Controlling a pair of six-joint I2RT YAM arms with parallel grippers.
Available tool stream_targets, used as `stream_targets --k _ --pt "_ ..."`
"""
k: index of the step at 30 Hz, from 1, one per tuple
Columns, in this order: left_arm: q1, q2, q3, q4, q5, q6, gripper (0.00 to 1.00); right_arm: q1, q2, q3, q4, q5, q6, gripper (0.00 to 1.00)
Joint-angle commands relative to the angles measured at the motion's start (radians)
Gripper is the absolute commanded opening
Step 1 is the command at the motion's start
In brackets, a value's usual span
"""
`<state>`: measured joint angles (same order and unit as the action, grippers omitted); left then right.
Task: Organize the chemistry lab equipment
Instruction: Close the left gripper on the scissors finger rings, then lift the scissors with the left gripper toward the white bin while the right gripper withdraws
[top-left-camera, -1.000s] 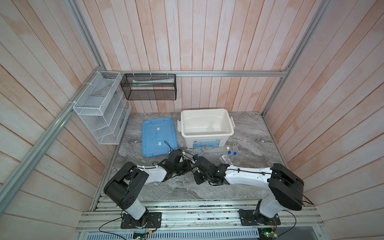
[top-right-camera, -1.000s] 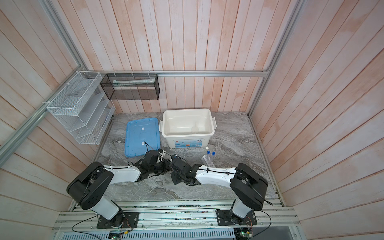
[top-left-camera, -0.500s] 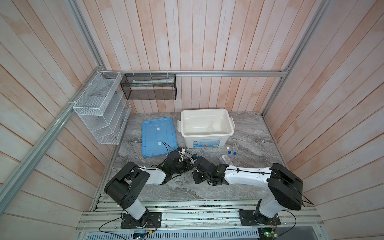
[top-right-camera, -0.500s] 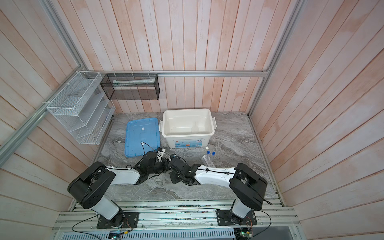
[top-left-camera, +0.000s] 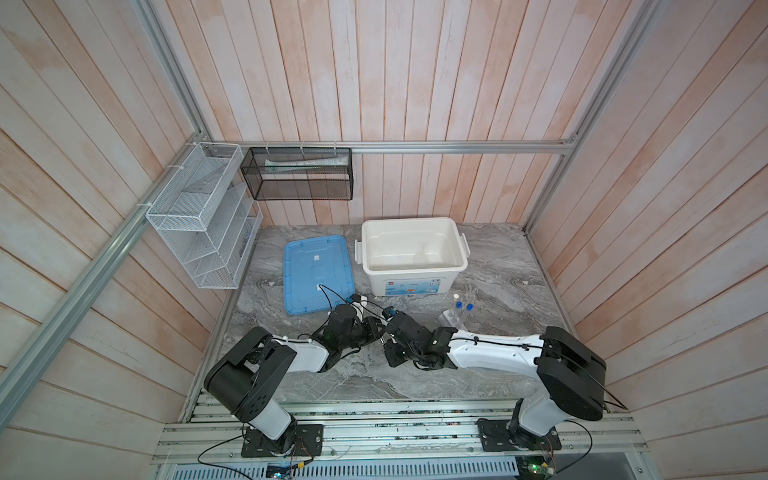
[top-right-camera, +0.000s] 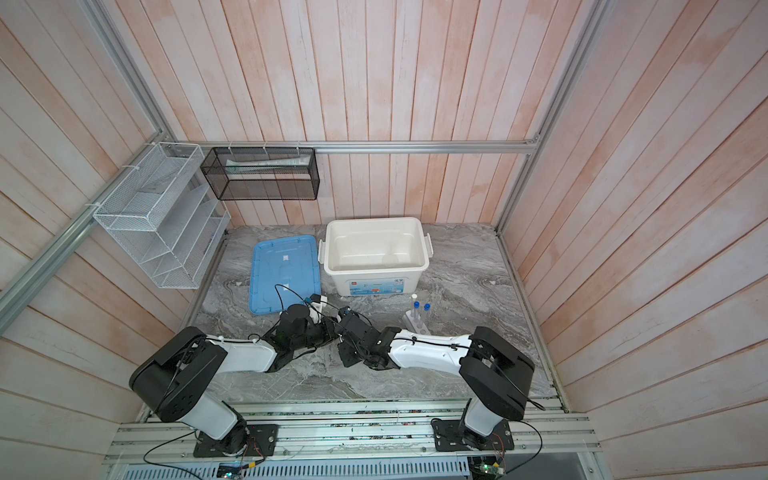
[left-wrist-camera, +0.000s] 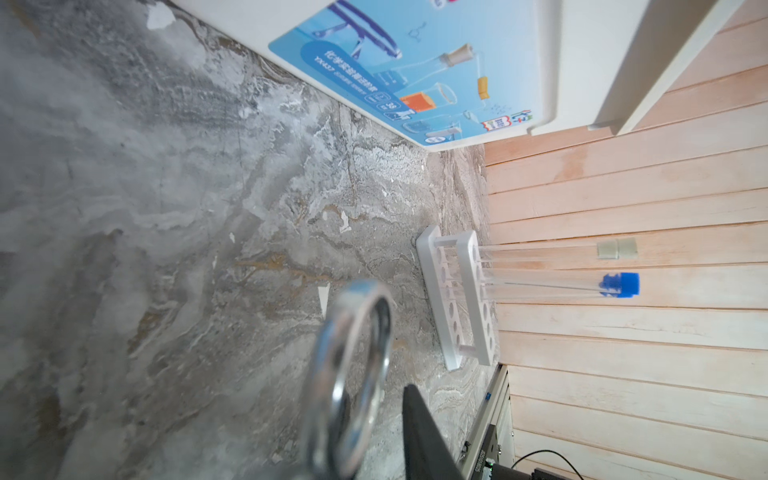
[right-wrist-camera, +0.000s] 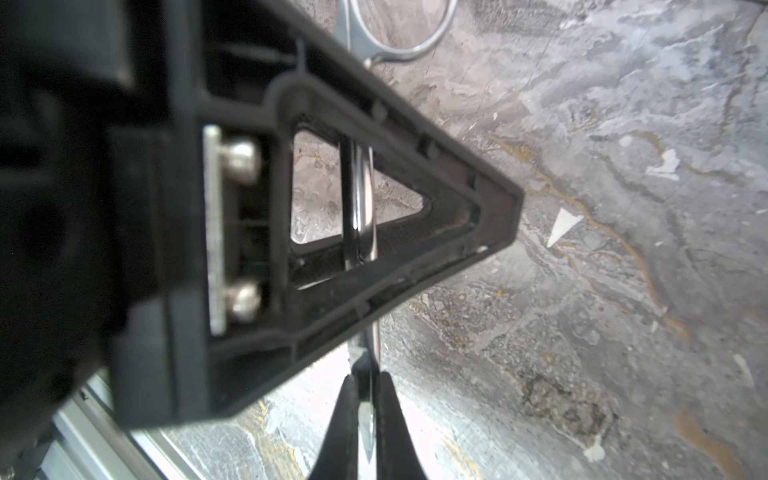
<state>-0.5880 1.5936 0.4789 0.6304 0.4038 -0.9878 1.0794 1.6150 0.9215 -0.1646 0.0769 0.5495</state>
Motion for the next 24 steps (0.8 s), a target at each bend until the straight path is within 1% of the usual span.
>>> stream_targets --k 1,4,9,14,15,17,19,21,24 --pt "0.003 -0.021 -0.011 0.061 0.006 0.006 0.20 0.007 0.000 0.029 -0.013 0.015 -0.006 0.00" --pt "0.007 -0.026 -0.012 0.070 0.012 0.006 0.15 0.007 0.000 0.030 -0.016 0.021 -0.006 0.00" --pt "0.013 -0.043 -0.014 0.067 0.016 0.008 0.10 0.007 -0.006 0.034 -0.023 0.033 -0.010 0.00" --pt "0.032 -0.088 -0.013 0.019 0.022 0.029 0.03 0.006 -0.034 0.038 -0.064 0.062 -0.021 0.01" --pt "0.039 -0.103 -0.010 0.000 0.025 0.040 0.00 0.000 -0.049 0.037 -0.077 0.063 -0.027 0.02" --pt "0.051 -0.143 0.001 -0.062 0.029 0.073 0.00 -0.012 -0.090 0.034 -0.107 0.066 -0.038 0.08" --pt "0.063 -0.196 0.022 -0.144 0.035 0.122 0.00 -0.026 -0.142 0.029 -0.141 0.074 -0.051 0.16" --pt "0.076 -0.260 0.055 -0.247 0.051 0.190 0.00 -0.048 -0.208 0.022 -0.171 0.087 -0.060 0.22" --pt "0.095 -0.349 0.123 -0.414 0.077 0.279 0.00 -0.090 -0.307 -0.002 -0.170 0.083 -0.084 0.26"
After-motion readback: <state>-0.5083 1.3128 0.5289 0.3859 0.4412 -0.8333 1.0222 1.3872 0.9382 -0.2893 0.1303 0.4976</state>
